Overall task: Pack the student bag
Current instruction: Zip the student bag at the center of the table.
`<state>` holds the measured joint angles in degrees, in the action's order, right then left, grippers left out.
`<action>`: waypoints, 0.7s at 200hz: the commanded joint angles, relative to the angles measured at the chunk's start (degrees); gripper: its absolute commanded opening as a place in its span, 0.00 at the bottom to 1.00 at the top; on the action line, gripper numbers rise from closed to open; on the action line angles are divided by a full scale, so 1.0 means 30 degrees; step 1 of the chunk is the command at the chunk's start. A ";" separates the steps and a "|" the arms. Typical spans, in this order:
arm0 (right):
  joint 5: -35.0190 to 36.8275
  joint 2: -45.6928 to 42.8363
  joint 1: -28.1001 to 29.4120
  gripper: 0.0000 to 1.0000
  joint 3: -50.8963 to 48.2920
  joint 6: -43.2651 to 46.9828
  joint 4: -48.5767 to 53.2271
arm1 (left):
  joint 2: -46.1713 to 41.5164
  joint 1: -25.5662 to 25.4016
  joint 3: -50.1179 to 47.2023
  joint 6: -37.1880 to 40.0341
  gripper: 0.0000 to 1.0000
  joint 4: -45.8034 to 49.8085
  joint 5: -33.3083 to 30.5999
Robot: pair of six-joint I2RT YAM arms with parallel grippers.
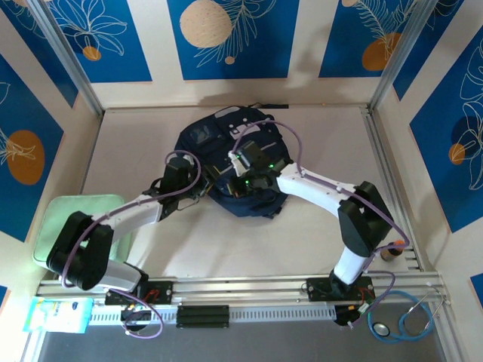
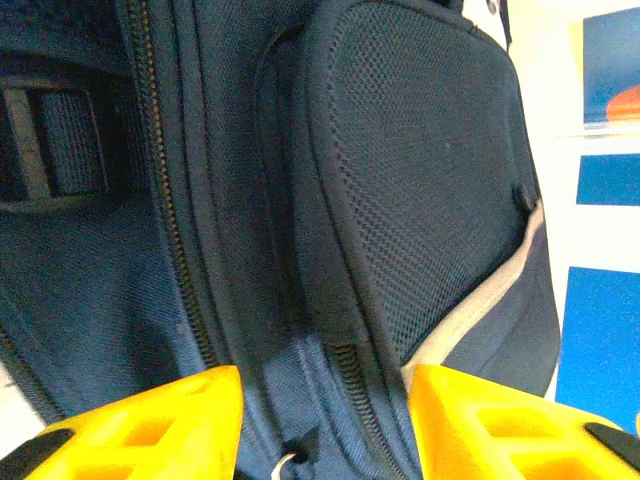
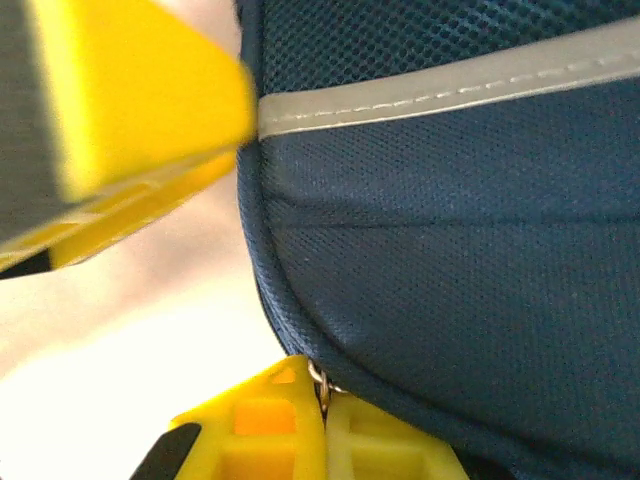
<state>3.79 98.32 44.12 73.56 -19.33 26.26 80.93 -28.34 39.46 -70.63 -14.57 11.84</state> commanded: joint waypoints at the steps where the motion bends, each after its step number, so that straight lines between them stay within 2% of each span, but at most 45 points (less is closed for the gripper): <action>1: -0.1789 0.0300 0.0611 0.00 0.1123 0.0825 -0.0558 | -0.0065 -0.0058 0.0088 -0.0171 0.47 -0.0466 -0.0283; 19: -0.2103 0.0499 0.0808 0.00 0.1260 0.0761 -0.0596 | 0.0257 -0.0104 0.0399 -0.0044 0.46 -0.0429 -0.0322; 33: -0.2028 0.0556 0.0914 0.00 0.1266 0.0771 -0.0551 | 0.0408 -0.0105 0.0558 0.0047 0.40 -0.0382 -0.0542; 58: -0.1515 0.0462 0.0955 0.00 0.1072 0.0708 -0.0412 | 0.0976 -0.0105 0.0906 0.0121 0.24 -0.0432 -0.0400; 83: -0.0055 0.0145 0.0888 0.00 0.0347 0.1277 -0.0195 | 0.1282 -0.0061 0.1131 0.0292 0.00 -0.0295 -0.0473; 103: 0.1547 -0.0543 0.0348 0.00 -0.0964 0.2117 -0.0256 | 0.1428 0.0012 0.1419 0.0666 0.00 0.0112 -0.0313; 140: 0.2956 -0.1585 -0.2239 0.00 -0.2076 0.2578 0.0271 | 0.1456 0.0071 0.1787 0.1412 0.00 0.1065 -0.0159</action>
<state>7.25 97.69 42.63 69.04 -13.85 24.32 84.95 -28.64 42.30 -69.43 -12.97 11.97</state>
